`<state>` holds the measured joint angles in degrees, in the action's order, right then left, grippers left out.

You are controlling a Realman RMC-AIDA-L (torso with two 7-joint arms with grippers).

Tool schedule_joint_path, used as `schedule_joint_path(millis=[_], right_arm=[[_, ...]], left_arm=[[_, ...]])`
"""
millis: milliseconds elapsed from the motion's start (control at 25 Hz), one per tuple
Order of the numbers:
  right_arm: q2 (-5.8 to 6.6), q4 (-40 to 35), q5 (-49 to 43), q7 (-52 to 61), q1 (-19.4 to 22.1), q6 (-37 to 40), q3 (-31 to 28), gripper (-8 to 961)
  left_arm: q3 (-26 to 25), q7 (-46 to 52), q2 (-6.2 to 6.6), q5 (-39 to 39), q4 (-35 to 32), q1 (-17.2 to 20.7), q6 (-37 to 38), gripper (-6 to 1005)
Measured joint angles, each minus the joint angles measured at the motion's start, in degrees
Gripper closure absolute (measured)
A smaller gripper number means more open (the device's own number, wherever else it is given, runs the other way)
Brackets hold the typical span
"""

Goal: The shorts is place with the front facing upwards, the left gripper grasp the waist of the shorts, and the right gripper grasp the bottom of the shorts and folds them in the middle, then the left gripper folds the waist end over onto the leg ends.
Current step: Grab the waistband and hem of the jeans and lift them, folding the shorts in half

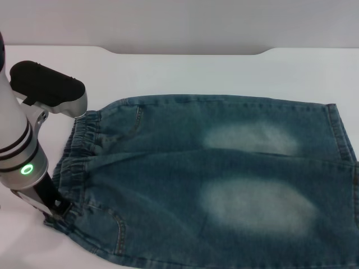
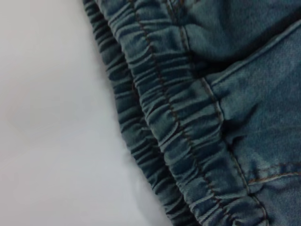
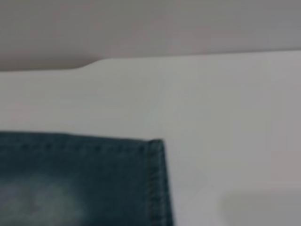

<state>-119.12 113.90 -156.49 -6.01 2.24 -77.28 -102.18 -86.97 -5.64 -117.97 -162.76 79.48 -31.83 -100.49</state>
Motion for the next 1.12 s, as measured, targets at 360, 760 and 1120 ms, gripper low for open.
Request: schedule_joint_path(millis=[360,760,1120], right_arm=[[0.03,-1.43,0.08,4.47,1.90,-0.16,7.22,311],[0.12,-2.76,-0.16,8.69,4.05,-2.11,13.43,311],[0.17,-4.51,-0.40,10.13,4.49,-5.20,15.55,310]], left_arm=[[-0.18,-1.21,0.03,-0.09,-0.14,-0.13,0.34,973],[-0.60,-2.33,0.03,-0.82,-0.58,-0.91,0.33,973],[-0.97,-3.78,0.03,-0.81,-4.04,-3.37,1.10,973]])
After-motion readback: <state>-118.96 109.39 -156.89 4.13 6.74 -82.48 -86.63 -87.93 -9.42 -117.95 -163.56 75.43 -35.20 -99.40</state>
